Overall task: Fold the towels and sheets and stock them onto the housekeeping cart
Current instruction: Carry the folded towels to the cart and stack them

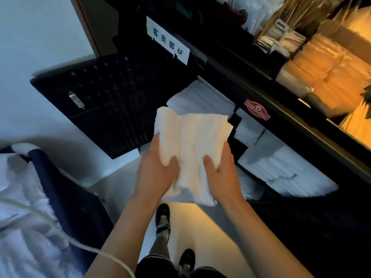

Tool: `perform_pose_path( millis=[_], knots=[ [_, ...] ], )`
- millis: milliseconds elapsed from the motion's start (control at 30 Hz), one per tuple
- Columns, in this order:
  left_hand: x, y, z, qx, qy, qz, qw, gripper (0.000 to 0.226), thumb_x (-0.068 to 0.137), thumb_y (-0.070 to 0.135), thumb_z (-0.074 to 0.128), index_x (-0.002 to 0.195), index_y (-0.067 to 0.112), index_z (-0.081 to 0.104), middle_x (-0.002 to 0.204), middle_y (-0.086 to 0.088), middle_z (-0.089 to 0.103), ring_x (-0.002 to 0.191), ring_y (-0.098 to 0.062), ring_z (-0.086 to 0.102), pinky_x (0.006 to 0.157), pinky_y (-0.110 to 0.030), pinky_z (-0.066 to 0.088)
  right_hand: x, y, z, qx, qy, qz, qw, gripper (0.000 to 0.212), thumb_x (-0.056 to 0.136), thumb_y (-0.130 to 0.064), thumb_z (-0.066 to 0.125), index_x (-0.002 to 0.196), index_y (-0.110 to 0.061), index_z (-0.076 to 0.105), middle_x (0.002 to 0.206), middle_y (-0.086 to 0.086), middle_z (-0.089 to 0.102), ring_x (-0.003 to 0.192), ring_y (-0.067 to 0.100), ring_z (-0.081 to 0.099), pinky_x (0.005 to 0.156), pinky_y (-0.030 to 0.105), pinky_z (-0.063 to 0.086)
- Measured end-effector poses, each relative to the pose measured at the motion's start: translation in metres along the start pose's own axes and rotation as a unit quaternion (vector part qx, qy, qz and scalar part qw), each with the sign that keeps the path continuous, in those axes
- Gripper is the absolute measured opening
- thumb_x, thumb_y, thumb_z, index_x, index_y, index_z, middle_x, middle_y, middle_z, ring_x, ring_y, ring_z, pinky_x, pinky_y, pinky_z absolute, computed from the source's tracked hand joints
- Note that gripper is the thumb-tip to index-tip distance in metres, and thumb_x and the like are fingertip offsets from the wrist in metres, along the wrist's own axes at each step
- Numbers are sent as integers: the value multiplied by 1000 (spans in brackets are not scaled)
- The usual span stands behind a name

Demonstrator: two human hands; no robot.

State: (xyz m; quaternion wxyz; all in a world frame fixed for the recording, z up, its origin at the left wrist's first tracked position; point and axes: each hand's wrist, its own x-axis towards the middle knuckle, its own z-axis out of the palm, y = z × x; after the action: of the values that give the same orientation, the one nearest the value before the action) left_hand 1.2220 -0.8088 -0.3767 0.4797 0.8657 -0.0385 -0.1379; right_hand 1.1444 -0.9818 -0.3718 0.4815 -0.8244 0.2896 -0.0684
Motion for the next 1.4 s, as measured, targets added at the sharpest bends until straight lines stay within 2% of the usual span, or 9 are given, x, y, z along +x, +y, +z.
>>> perform_pose_path(
  millis=[133, 333, 467, 667, 733, 833, 1000, 1267, 1400],
  knots=[
    [58, -26, 5, 20, -16, -6, 1000, 81, 88, 46, 57, 155, 51, 14, 118, 19, 57, 84, 8, 51, 66, -11, 34, 39, 5, 34, 2, 13, 16, 1000, 67, 98, -43, 54, 157, -38, 24, 149, -8, 45, 127, 6, 53, 102, 39, 52],
    [128, -42, 24, 67, -54, 41, 996, 80, 95, 37, 62, 160, 43, 15, 152, 3, 48, 130, -21, 53, 90, -29, 39, 85, 22, 68, 24, 59, 25, 998, 66, 105, -37, 50, 161, -39, 15, 158, -12, 37, 140, 5, 43, 112, 36, 43],
    [171, -36, 38, 75, -53, 104, 990, 80, 95, 38, 61, 160, 42, 14, 151, 1, 47, 127, -22, 55, 92, -35, 47, 126, 36, 80, 46, 113, 23, 992, 58, 105, -43, 49, 156, -43, 24, 150, -15, 45, 129, -3, 51, 102, 29, 47],
    [244, -22, 63, 122, -45, 172, 976, 81, 94, 35, 64, 161, 33, 19, 153, -4, 47, 128, -27, 54, 97, -35, 47, 196, 54, 93, 38, 138, 75, 987, 83, 90, -68, 42, 153, -14, 33, 141, 11, 57, 129, 29, 56, 106, 51, 50],
    [264, -17, 72, 137, -47, 184, 972, 82, 94, 35, 64, 162, 32, 19, 153, -5, 47, 127, -29, 55, 97, -39, 49, 214, 58, 100, 42, 138, 78, 986, 79, 95, -66, 42, 158, -19, 29, 146, 3, 48, 135, 22, 47, 117, 38, 39],
    [289, -8, 89, 151, -47, 213, 964, 81, 94, 33, 64, 163, 27, 20, 149, -11, 49, 126, -34, 56, 97, -43, 51, 241, 63, 101, 35, 168, 93, 981, 76, 103, -52, 48, 164, -28, 9, 170, 1, 17, 150, 15, 24, 108, 15, 17],
    [333, 6, 124, 196, -68, 225, 952, 83, 96, 34, 61, 164, 21, 15, 154, -20, 41, 126, -43, 55, 97, -48, 51, 290, 69, 91, -25, 182, 123, 975, 77, 105, -48, 44, 164, -18, 6, 165, 17, 25, 141, 37, 43, 114, 43, 37],
    [331, -30, 107, 85, -99, 107, 986, 83, 89, 51, 67, 155, 53, 17, 144, -10, 49, 124, -35, 56, 104, -44, 50, 299, 79, 81, 28, 120, 192, 974, 74, 106, -48, 45, 163, -32, 0, 169, 11, 13, 140, 38, 45, 105, 56, 49],
    [309, -55, 98, 1, -90, 44, 995, 78, 79, 68, 68, 146, 63, 27, 126, 15, 60, 109, -10, 61, 87, -30, 51, 295, 83, 80, 66, 149, 169, 972, 76, 103, -49, 52, 162, -23, 13, 161, 13, 35, 136, 32, 49, 111, 48, 43]
  ],
)
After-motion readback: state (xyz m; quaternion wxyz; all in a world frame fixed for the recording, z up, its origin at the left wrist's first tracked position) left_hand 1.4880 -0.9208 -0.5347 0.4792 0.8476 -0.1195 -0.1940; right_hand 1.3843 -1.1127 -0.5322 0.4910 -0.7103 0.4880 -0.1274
